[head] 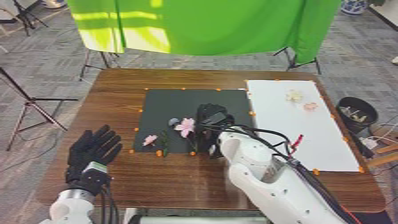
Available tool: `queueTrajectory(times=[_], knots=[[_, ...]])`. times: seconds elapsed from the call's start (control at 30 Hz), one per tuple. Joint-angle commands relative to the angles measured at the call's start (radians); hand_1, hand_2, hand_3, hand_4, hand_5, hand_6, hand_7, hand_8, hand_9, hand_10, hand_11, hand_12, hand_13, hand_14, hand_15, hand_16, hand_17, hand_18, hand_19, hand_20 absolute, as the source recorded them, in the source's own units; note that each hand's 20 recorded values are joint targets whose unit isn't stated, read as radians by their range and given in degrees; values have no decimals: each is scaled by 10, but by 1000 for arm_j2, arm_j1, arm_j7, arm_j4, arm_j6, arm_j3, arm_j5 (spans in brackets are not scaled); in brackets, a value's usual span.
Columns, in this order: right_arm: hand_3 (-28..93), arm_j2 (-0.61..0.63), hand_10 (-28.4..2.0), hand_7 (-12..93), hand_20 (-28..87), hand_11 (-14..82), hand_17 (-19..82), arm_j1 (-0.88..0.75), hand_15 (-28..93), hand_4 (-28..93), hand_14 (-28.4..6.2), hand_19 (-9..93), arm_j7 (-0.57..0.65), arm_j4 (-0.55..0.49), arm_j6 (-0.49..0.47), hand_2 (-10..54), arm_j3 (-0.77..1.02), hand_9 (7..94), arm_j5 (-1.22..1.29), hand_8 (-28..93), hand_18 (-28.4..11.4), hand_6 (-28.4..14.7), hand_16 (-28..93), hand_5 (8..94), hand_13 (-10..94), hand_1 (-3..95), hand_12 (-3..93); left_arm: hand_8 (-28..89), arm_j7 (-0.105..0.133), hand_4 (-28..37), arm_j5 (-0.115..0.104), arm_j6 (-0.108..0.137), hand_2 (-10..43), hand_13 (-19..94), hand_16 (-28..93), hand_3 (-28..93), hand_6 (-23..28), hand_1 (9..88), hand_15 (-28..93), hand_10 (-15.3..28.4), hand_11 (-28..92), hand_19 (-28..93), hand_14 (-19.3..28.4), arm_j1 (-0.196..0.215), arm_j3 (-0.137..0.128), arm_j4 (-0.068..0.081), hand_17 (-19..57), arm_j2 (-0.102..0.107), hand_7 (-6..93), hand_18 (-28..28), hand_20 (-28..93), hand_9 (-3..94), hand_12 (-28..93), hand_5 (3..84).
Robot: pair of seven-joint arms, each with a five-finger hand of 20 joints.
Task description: Arrange flowers
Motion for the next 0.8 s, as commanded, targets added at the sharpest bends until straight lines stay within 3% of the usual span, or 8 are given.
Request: queueTrajectory(times=[0.03,0.3,0.53,0.73,0.8], knots=[[750,8,-130,162,266,149,289,5,303,-283,-91,707,17,-24,-4,-91,8,763,-3,-16,-182,-7,251,689,703,489,168,-101,-16,-283,6,7,171,301,-106,710,114,307,528,173,353,439,188,6,-3,7,-61,-8,202,170,101,418,115,468],[753,11,-130,160,263,139,286,-3,305,-283,-93,704,20,-44,-14,-86,19,748,6,-17,-185,-8,237,685,700,486,162,-100,-14,-283,5,8,172,301,-106,709,114,308,529,173,352,439,187,24,-10,0,-61,-9,202,170,100,417,115,467],[764,62,-134,156,258,129,287,27,297,-283,-97,700,11,-50,40,-81,61,734,-10,-24,-186,-9,229,680,684,470,158,-100,16,-283,-2,7,172,301,-107,709,114,308,528,174,351,439,188,33,-9,-8,-61,-15,202,170,100,418,115,468],[803,204,-133,164,212,92,277,75,213,-279,-118,630,142,10,101,-81,134,642,9,-112,-172,-4,199,643,591,450,139,-100,40,-283,-4,3,172,300,-107,709,114,307,528,173,352,439,187,34,-14,-15,-61,-4,202,170,100,417,115,467],[810,249,-132,171,208,79,275,82,195,-279,-117,631,168,25,80,-88,169,601,10,-124,-173,-3,194,623,571,477,129,-100,45,-283,-1,8,172,300,-107,709,112,306,528,173,351,438,187,38,-19,-18,-61,-2,202,170,100,415,115,461]])
